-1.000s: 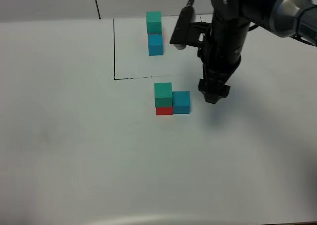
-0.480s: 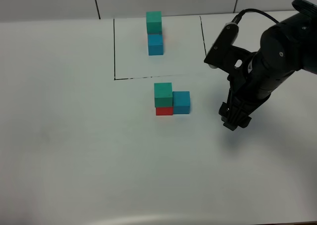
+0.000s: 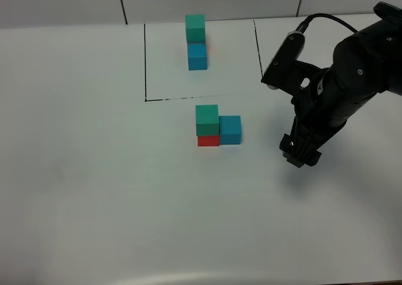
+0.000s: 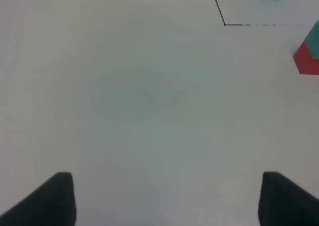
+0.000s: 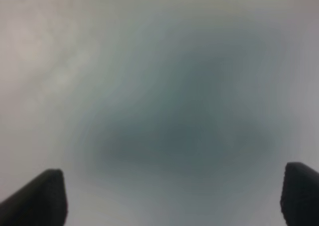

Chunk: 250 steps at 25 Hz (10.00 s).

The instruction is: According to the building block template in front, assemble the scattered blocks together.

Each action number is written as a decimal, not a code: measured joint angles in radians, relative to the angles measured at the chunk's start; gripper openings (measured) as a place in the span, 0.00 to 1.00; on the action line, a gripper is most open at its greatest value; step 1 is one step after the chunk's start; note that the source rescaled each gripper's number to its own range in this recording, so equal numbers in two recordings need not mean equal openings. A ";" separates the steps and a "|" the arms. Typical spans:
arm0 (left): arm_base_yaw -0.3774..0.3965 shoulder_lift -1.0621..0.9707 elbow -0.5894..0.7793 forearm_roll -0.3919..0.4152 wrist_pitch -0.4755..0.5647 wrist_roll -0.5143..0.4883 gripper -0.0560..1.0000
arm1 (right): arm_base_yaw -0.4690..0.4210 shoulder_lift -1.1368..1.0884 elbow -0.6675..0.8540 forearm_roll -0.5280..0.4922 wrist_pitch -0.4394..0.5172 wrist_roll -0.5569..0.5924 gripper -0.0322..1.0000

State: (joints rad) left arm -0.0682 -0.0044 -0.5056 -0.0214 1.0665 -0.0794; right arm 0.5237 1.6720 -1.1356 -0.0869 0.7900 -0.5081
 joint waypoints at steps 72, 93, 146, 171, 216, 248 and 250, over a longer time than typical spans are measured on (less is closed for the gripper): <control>0.000 0.000 0.000 0.000 0.000 0.001 0.71 | 0.179 0.711 -0.796 0.040 0.265 -0.174 0.05; 0.000 0.000 0.000 0.000 0.000 0.000 0.71 | 0.180 0.666 -0.798 -0.015 0.298 1.276 0.05; 0.000 0.000 0.000 0.000 0.000 0.000 0.71 | -0.045 0.346 -0.706 -0.008 0.395 0.824 0.89; 0.000 0.000 0.000 0.000 0.000 0.000 0.71 | -0.286 -0.936 0.304 -0.089 0.146 0.717 0.82; 0.000 0.000 0.000 0.000 0.000 0.000 0.71 | -0.588 -1.676 0.635 0.054 0.274 0.558 0.76; 0.000 0.000 0.000 0.000 0.000 0.000 0.71 | -0.615 -1.676 0.635 0.097 0.275 0.534 0.76; 0.000 0.000 0.000 0.000 0.000 0.000 0.71 | -0.615 -1.676 0.635 0.097 0.275 0.534 0.76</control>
State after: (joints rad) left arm -0.0682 -0.0044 -0.5056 -0.0214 1.0665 -0.0794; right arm -0.0911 -0.0040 -0.5009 0.0106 1.0651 0.0256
